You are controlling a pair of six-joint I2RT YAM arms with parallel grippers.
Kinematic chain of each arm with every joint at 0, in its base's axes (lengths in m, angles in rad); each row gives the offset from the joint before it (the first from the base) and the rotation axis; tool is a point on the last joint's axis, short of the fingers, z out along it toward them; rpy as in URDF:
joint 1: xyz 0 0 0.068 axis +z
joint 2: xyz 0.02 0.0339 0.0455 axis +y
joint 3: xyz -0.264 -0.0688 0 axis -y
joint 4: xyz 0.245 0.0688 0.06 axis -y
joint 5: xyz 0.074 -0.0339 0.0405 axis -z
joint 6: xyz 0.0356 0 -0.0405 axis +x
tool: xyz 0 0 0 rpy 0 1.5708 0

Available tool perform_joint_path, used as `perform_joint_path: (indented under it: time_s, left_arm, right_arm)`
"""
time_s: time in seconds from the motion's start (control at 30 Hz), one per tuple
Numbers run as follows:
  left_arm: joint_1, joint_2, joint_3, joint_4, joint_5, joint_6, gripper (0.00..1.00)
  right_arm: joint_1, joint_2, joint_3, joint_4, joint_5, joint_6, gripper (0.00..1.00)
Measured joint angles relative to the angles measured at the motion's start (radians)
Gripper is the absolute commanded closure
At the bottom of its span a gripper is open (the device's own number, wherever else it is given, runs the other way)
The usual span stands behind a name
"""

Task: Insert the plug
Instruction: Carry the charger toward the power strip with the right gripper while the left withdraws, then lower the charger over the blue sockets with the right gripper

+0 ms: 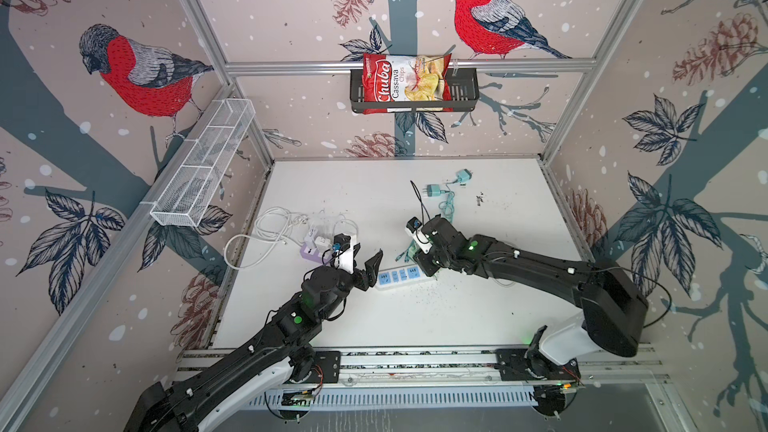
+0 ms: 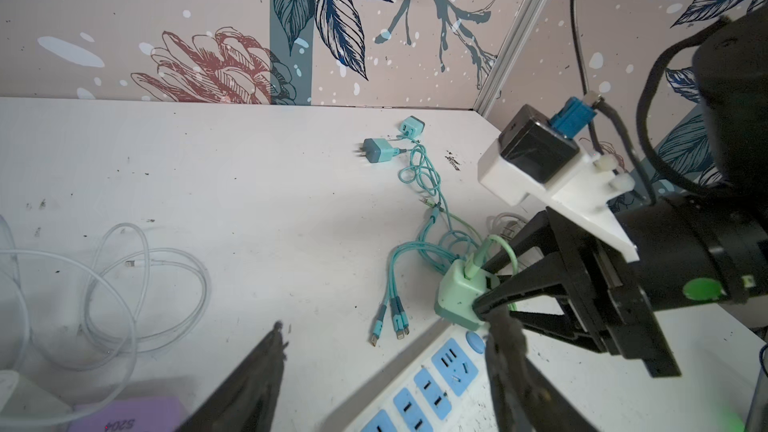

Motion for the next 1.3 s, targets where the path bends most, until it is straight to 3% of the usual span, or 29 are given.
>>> perform_joint_path:
  time_s: [0.5, 0.93, 1.3]
  left_arm:
    - [0.000, 0.093, -0.012, 0.015, 0.021, -0.048, 0.27]
    - [0.000, 0.126, -0.019, -0.003, -0.033, -0.145, 0.30]
    - [0.000, 0.200, -0.046, 0.035, -0.041, -0.214, 0.32]
  right_arm:
    - [0.034, -0.027, -0.010, -0.007, 0.009, -0.027, 0.93]
    - [0.039, -0.044, -0.026, -0.006, -0.016, -0.019, 0.93]
    - [0.040, 0.003, 0.066, -0.077, -0.035, 0.176, 0.91]
